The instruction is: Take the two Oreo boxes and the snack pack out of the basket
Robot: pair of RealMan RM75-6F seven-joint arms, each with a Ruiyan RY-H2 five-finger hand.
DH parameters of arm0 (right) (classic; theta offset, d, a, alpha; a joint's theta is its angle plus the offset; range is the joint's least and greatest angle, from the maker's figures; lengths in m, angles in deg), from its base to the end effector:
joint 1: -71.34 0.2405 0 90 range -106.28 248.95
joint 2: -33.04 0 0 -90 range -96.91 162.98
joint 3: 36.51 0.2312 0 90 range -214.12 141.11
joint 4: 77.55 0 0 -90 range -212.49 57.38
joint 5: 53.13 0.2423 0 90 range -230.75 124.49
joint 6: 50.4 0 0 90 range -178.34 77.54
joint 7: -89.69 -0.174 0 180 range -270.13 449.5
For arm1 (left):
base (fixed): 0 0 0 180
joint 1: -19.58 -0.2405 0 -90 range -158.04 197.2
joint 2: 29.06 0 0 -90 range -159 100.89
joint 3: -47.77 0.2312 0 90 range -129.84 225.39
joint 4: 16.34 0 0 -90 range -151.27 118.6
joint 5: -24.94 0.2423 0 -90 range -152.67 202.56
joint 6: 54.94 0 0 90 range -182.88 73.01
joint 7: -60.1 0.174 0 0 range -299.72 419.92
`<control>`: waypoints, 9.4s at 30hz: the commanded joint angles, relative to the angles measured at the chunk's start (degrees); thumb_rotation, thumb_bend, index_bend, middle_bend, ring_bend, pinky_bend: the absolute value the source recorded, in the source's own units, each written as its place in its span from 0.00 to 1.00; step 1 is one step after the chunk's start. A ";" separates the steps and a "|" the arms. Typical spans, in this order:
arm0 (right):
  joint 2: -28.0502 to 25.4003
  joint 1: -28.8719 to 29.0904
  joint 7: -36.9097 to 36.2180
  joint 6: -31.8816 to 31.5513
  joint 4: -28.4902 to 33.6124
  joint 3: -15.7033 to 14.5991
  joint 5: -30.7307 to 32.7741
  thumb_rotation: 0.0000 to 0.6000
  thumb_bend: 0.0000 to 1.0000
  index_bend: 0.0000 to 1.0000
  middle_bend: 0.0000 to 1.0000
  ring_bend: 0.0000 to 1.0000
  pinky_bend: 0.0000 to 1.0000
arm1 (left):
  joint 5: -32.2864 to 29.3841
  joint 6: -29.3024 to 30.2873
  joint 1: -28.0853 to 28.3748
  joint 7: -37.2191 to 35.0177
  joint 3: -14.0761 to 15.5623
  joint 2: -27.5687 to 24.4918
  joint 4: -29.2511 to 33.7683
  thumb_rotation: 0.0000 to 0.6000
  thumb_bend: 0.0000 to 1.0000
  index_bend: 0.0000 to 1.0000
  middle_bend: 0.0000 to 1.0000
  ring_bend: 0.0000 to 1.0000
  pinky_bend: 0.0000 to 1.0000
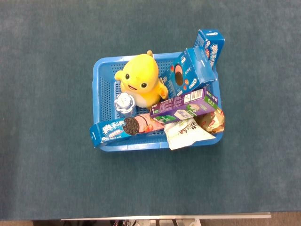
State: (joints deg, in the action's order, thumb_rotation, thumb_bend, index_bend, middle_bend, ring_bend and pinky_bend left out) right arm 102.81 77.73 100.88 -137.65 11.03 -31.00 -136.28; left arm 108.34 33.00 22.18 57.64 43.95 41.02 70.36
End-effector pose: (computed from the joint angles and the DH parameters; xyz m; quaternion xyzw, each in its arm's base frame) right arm -0.2988 -0.2305 0.1118 0.5931 -0.3221 0.3622 0.6429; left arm -0.3207 0.2036 0.1101 -0.5476 -0.4036 -0.4035 0.6119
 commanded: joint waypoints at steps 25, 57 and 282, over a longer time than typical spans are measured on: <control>-5.02 10.78 -5.04 8.00 1.45 2.23 -11.02 1.00 0.00 0.10 0.14 0.10 0.22 | 0.63 -1.09 0.58 0.93 0.27 0.64 -0.03 1.00 0.34 0.32 0.19 0.11 0.35; 7.87 39.00 -19.26 13.47 -29.93 -1.87 -32.34 1.00 0.00 0.00 0.03 0.00 0.12 | -0.26 -1.13 -1.18 -4.21 1.24 3.23 -5.06 1.00 0.34 0.32 0.19 0.11 0.35; 5.21 34.93 -28.26 33.84 -8.72 13.22 10.19 1.00 0.00 0.07 0.19 0.07 0.30 | -1.87 -6.37 1.62 -6.73 1.30 5.70 -7.29 1.00 0.34 0.32 0.19 0.11 0.36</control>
State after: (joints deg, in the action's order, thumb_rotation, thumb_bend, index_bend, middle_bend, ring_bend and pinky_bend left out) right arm 107.55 111.91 74.65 -105.31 2.87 -18.31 -126.89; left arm 106.46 26.64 23.79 50.92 45.25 46.70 63.08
